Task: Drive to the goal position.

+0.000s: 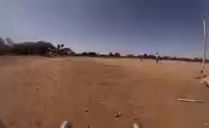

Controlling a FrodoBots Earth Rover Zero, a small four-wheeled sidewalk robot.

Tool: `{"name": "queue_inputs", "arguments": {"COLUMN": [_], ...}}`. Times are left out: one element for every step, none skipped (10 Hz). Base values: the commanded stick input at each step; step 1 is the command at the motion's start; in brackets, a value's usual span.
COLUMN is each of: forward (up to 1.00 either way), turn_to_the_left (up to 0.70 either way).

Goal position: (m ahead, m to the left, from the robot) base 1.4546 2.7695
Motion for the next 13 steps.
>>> {"name": "queue_inputs", "arguments": {"forward": [0.0,0.0,0.0,0.0,0.0,0.0,0.0,0.0,0.0,0.0,0.0,0.0,0.0], "turn_to_the_left": [0.0,0.0,0.0,0.0,0.0,0.45,0.45,0.45,0.45,0.45,0.45,0.45,0.45]}}
